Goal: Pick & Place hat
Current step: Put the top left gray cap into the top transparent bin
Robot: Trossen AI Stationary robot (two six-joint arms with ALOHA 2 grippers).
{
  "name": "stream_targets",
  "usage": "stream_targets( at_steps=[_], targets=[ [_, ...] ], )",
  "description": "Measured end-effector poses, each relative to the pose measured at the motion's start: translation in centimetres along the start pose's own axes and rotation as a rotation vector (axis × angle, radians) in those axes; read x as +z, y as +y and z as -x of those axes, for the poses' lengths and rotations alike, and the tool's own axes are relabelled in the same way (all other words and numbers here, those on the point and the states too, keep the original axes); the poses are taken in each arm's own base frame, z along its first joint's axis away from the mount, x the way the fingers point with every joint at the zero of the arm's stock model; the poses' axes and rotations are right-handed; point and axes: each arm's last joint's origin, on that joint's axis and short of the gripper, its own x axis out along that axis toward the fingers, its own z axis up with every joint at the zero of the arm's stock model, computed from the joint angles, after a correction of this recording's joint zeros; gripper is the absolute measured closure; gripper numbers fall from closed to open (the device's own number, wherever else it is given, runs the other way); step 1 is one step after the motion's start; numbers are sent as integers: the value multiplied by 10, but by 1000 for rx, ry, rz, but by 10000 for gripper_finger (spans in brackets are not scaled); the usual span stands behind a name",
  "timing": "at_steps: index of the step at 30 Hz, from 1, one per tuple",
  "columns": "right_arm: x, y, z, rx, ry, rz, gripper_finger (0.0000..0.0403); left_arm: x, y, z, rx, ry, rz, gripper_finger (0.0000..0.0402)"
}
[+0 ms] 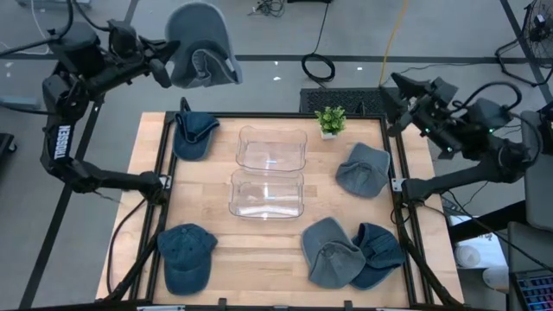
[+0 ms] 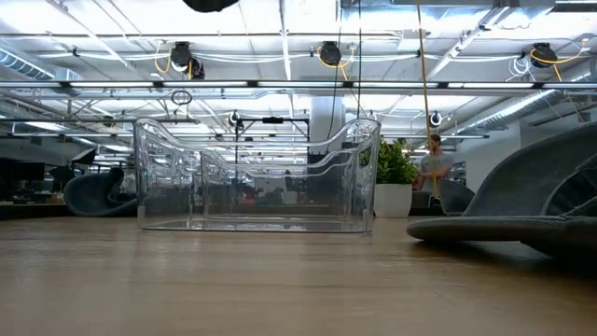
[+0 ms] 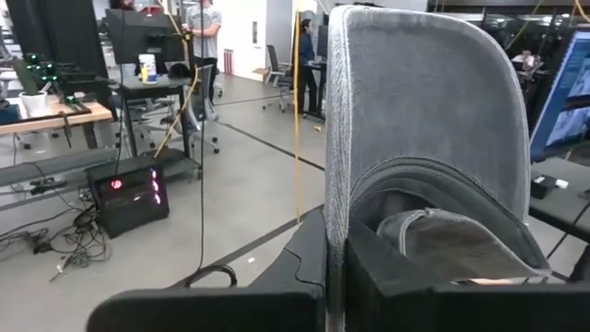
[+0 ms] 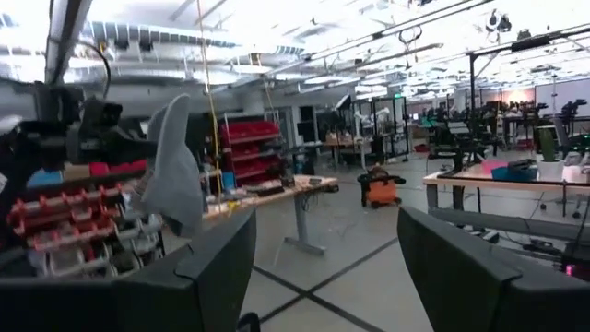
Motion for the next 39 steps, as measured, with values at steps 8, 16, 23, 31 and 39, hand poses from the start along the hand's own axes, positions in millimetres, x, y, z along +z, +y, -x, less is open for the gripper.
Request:
stream_targets(
  at_steps=[8,16,23,31,39],
  targets=[
    [21,26,-28,5,27,92,149,0,-13,-12,-36,-7,-39,394],
    [34,46,-50,-3,11,150,149,3,-31,-21,-73,-53,-66,394],
    [31,59,-66,-9,24,196,149,-1,-53,-38,-98,-52,-137,394],
    [21,68,-73,54,57,198,149,-4,-86,-57,-101,-83,-198,394],
    [15,70,-84,121,65,99,149,-9,-119,-72,-138,-122,-230,394]
  ],
)
